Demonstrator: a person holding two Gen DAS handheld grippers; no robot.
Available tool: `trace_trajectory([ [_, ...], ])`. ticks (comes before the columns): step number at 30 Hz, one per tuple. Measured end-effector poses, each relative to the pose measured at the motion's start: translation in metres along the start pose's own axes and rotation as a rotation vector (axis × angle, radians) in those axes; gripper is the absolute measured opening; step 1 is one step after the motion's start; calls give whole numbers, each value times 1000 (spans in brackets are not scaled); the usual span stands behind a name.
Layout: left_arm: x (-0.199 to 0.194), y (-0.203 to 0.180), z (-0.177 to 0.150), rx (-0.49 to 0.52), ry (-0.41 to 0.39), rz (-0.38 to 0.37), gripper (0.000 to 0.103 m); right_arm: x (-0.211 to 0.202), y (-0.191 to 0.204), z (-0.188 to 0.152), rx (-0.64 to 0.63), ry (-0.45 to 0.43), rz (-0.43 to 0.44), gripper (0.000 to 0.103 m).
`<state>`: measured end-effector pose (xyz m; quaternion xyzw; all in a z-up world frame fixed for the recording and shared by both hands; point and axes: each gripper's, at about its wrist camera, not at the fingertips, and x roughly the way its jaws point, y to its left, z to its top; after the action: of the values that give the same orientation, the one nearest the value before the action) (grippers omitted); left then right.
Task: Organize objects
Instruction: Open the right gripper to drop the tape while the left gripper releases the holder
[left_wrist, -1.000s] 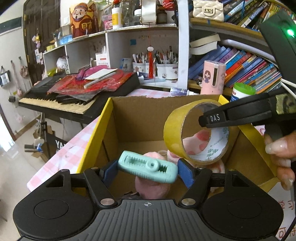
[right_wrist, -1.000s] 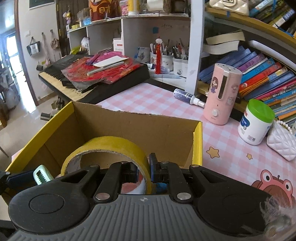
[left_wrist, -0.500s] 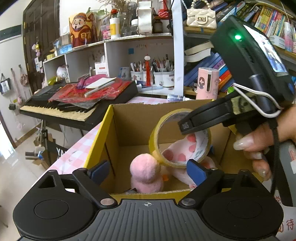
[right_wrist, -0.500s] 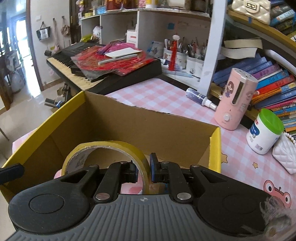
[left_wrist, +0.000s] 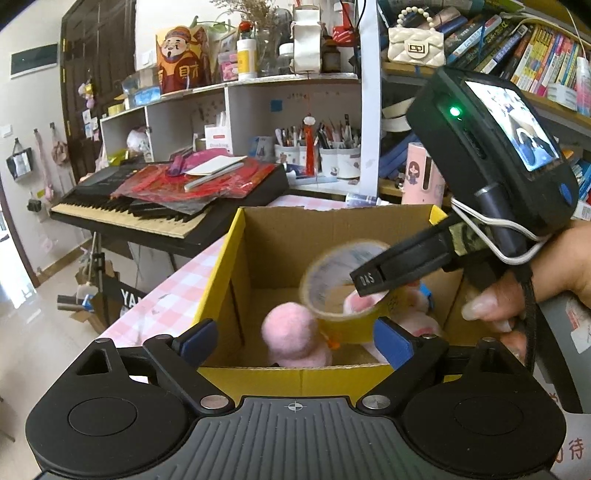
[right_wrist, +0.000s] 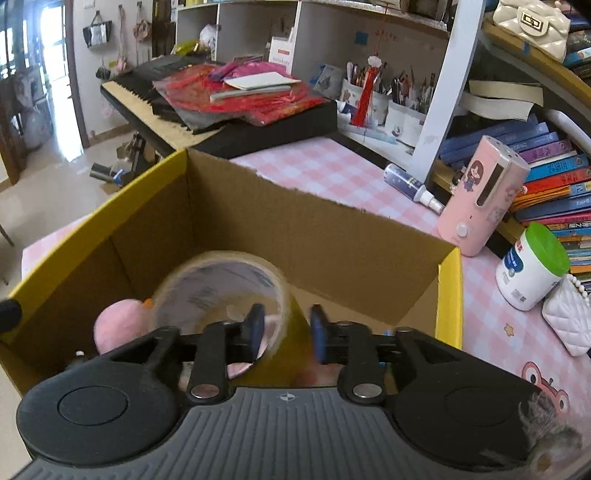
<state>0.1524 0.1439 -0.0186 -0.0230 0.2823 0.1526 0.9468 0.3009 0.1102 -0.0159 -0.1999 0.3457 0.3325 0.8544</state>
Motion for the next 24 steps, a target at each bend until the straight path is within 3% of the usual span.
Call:
trace_trajectory([
  [3,-2,2,0,-12,-1,2,94,-6,-3,-3,-5,-11,-13,39],
  [5,-4,2,-1,-17,-2,4,95,-10,-6,-3,1,-7,10,58],
  [11,-10,4,-3,-20,-14,1,97,-24,-1,-11,-27,3,20,68],
  [24,-33,6,-15,-34,-40,-28,100,-60,-4,-29,68,0,32,73],
])
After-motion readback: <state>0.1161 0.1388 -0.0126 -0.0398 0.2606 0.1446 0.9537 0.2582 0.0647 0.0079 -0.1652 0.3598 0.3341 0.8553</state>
